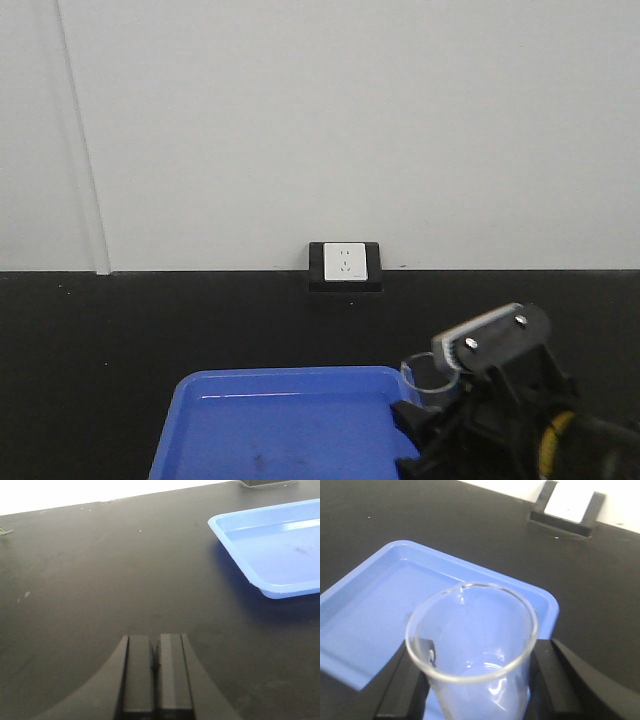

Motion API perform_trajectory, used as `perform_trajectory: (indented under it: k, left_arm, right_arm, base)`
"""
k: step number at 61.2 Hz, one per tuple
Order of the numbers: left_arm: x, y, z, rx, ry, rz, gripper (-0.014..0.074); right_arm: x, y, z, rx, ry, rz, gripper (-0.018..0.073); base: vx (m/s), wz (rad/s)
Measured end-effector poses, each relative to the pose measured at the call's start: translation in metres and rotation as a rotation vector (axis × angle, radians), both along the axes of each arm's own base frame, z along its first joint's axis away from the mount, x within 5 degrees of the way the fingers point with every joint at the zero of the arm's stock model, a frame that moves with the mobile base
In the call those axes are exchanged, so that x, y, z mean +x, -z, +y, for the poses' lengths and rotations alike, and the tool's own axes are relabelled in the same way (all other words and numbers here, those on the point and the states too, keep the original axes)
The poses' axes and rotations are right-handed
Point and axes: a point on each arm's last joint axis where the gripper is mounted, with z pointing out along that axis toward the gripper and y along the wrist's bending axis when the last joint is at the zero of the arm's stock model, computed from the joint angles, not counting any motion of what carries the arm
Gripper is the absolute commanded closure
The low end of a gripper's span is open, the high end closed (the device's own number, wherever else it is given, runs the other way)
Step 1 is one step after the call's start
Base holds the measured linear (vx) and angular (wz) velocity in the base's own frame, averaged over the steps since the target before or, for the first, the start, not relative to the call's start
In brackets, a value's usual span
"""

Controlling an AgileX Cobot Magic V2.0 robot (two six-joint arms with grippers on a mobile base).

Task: Move beaker to silver tray on left bench
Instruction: 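Close the right gripper on the beaker and lift it out, then turn the base away from the blue tray holding the beaker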

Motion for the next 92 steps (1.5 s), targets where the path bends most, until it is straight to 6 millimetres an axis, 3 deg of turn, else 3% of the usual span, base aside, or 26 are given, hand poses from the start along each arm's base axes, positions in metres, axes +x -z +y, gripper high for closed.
perform_trajectory:
  k: [15,28,92]
  left_arm:
    - [0.0,0.0,0.0,0.0,0.0,0.0,0.0595]
    - [0.0,0.0,0.0,0.0,0.0,0.0,0.0595]
    - [0.0,0.0,0.0,0.0,0.0,0.0,0.0595]
  right_arm:
    - [-0.074,0.004,-0.041,0.053,-0.001,-0.102,0.0571]
    - [-0.111,0.017,-0.062,0.091,-0.002,-0.177,0.0571]
    - [-0.117,0.024,-0.065,0.089,-0.002,-0.183,0.0571]
  base:
    - [0.0,0.0]
    - [0.0,0.0]
    - [0.0,0.0]
